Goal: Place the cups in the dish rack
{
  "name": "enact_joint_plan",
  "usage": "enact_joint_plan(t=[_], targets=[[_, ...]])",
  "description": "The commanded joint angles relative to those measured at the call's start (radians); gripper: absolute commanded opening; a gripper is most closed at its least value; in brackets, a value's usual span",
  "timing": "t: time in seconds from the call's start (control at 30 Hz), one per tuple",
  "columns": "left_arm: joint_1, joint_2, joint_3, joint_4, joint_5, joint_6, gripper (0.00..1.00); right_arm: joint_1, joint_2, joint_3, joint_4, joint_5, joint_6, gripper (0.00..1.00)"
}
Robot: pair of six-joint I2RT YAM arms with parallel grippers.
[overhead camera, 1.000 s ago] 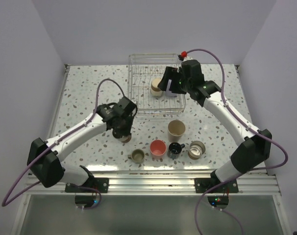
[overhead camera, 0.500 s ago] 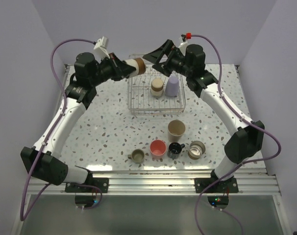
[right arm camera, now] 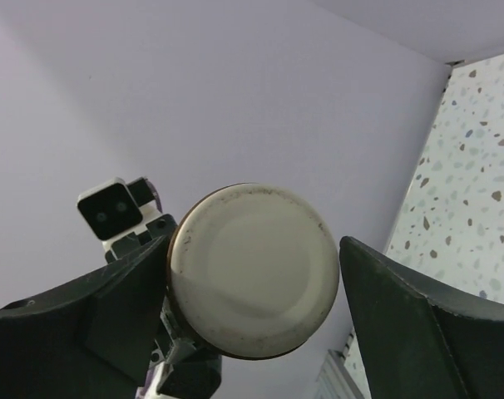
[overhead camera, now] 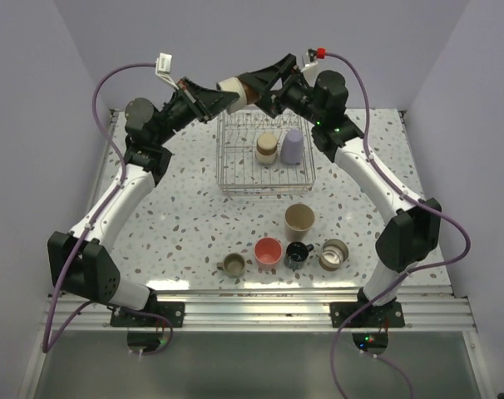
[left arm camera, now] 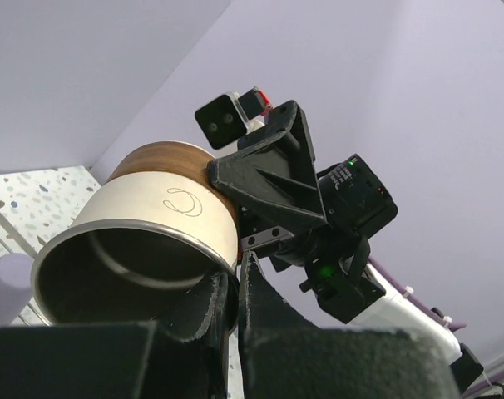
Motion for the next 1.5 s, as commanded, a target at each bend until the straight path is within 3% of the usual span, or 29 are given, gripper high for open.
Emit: enact_joint_plan(t=[0.0, 0.13, 0.17, 0.2, 0.3, 0.4, 0.5, 0.63, 0.7, 0.97, 1.13, 1.47], targets=[[0.004, -0.006, -0.005, 0.188, -0.003, -0.067, 0.00, 0.013, 0.021, 0.031, 0.077, -0.026, 0.057, 0.82], [0.004, 0.013, 0.001, 0.192, 0.004, -0.078, 0.00, 0.017, 0.004, 0.011, 0.085, 0.006, 0.048, 0.45], [0.006, 0.013, 0.001, 0.183, 0.003, -0.072, 0.00, 0.017, 0.004, 0.011, 0.082, 0.009, 0.047, 0.29], [0.006, 0.014, 0.001, 0.169, 0.004, -0.067, 0.00, 0.019, 0.002, 0.011, 0.077, 0.011, 0.039, 0.22], [0.019, 0.011, -0.010, 0.091, 0.019, -0.043, 0.22, 0.017, 0.007, 0.020, 0.041, 0.021, 0.004, 0.01], [0.051, -0.015, -0.028, -0.048, 0.044, 0.032, 0.46, 0.011, 0.013, 0.070, -0.086, 0.070, -0.126, 0.00], [0.093, -0.077, -0.050, -0.286, 0.021, 0.184, 0.69, 0.006, 0.047, 0.135, -0.208, 0.124, -0.249, 0.00], [0.125, -0.151, -0.062, -0.626, -0.087, 0.379, 0.92, 0.009, 0.101, 0.207, -0.321, 0.208, -0.376, 0.00], [0.128, -0.193, -0.087, -0.709, -0.135, 0.457, 0.98, 0.022, 0.142, 0.233, -0.355, 0.277, -0.465, 0.00], [0.130, -0.309, -0.173, -0.901, -0.247, 0.557, 1.00, 0.155, 0.341, 0.469, -0.555, 0.583, -0.827, 0.00], [0.130, -0.331, -0.142, -0.987, -0.290, 0.600, 1.00, 0.189, 0.418, 0.483, -0.572, 0.699, -0.883, 0.00], [0.130, -0.400, -0.168, -1.019, -0.315, 0.591, 1.00, 0.204, 0.532, 0.509, -0.575, 0.791, -0.918, 0.00]])
